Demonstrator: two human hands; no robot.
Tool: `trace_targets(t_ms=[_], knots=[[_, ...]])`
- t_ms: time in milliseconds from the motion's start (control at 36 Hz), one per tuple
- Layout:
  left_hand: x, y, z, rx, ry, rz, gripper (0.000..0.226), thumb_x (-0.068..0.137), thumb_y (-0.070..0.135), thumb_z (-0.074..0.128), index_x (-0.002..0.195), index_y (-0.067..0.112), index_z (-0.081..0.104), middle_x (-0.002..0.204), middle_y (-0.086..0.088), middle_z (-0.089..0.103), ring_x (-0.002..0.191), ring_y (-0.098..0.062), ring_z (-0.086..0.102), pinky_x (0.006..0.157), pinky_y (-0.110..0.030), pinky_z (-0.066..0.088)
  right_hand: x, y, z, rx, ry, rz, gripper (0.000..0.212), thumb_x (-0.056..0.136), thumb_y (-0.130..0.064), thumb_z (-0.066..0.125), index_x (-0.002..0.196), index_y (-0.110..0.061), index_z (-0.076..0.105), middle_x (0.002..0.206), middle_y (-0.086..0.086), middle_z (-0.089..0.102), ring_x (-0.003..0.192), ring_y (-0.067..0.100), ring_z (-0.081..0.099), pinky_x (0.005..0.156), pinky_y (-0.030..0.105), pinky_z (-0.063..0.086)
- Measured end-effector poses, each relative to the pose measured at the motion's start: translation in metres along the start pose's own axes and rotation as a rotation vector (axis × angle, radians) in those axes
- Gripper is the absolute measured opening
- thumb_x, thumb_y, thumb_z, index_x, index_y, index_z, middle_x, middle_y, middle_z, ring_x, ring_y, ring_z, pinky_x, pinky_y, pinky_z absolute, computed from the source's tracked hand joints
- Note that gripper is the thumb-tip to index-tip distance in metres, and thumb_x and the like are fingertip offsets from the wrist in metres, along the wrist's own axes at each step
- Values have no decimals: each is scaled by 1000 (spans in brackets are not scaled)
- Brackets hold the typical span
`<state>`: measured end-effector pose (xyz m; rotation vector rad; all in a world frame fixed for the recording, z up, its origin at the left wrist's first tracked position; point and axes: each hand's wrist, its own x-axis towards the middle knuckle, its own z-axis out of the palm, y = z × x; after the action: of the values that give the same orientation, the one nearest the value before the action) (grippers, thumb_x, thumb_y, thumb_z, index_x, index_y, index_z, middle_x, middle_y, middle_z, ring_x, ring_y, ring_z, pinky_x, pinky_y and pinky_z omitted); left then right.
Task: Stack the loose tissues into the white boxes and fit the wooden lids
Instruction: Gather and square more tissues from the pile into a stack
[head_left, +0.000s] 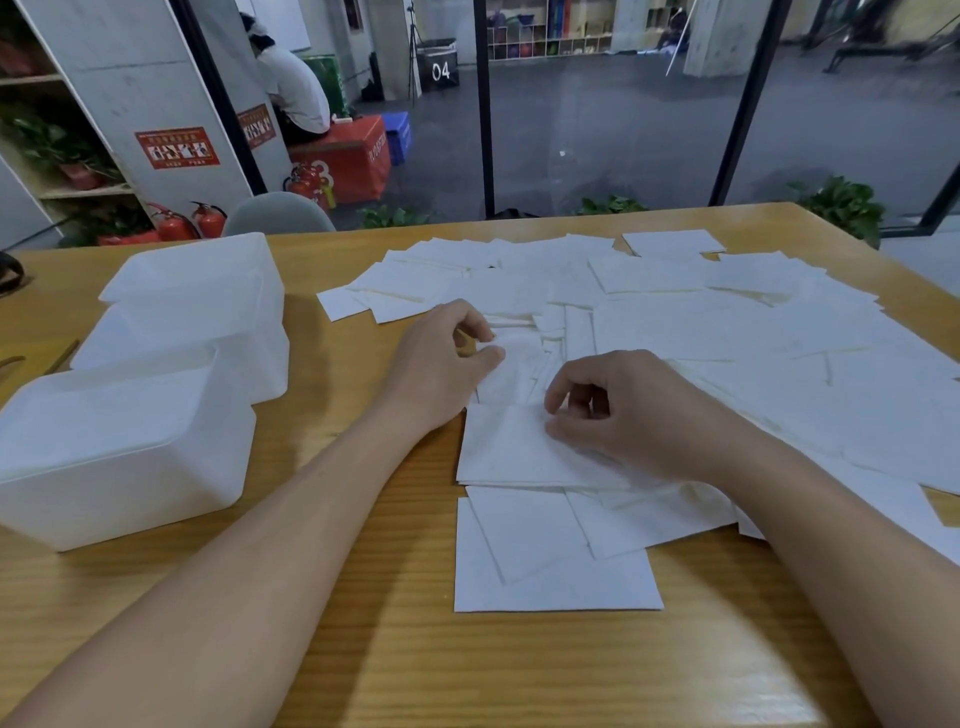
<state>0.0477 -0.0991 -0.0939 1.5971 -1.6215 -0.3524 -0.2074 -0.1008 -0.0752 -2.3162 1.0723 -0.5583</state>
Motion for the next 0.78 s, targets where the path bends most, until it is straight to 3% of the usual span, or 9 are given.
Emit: trace_targets(t_ms=[139,250,333,417,528,694,778], knots=[[-1,2,-2,-201,-46,-75,42,90,31,89,123,33,64,106,5,71,85,-9,67,74,-25,59,0,1,1,4,-6,14,7,91,-34,79,89,-38,74,77,-11,70,60,3,57,57,19,46],[0,0,0,-163,-76,-78,37,95,32,85,127,28,66,89,4,79,78,-10,73,64,-23,55,0,3,1,14,-9,12,7,91,-34,80,89,-38,74,76,-10,70,59,4,57,56,18,45],[0,0,1,-95,-98,-60,27,98,35,83,119,23,71,81,3,74,70,-13,66,64,-27,51,-1,2,1,11,-12,4,6,91,-34,79,91,-37,74,77,-10,70,59,4,57,56,18,45],[-1,0,0,-76,-107,-13,19,99,32,81,89,21,69,70,8,57,62,-8,49,59,-22,41,-1,1,1,3,-12,4,6,91,-34,80,91,-37,74,78,-10,70,60,4,57,56,17,44],[0,1,-5,-32,-64,9,21,101,28,76,85,19,67,73,-1,63,62,-7,50,59,-21,40,1,3,0,15,-22,18,10,89,-34,83,91,-38,74,80,-11,69,61,3,57,58,17,46],[7,-8,-23,-8,128,-81,15,107,27,63,96,16,63,88,-4,69,77,-20,67,66,-39,51,1,4,2,12,-17,39,13,87,-36,86,91,-39,74,82,-17,68,64,2,59,59,14,46],[7,-13,-32,-56,211,-140,6,110,28,58,106,26,61,80,1,74,69,-11,74,51,-23,51,0,4,1,6,-18,44,11,88,-36,85,92,-39,74,82,-16,69,63,3,58,59,15,47]])
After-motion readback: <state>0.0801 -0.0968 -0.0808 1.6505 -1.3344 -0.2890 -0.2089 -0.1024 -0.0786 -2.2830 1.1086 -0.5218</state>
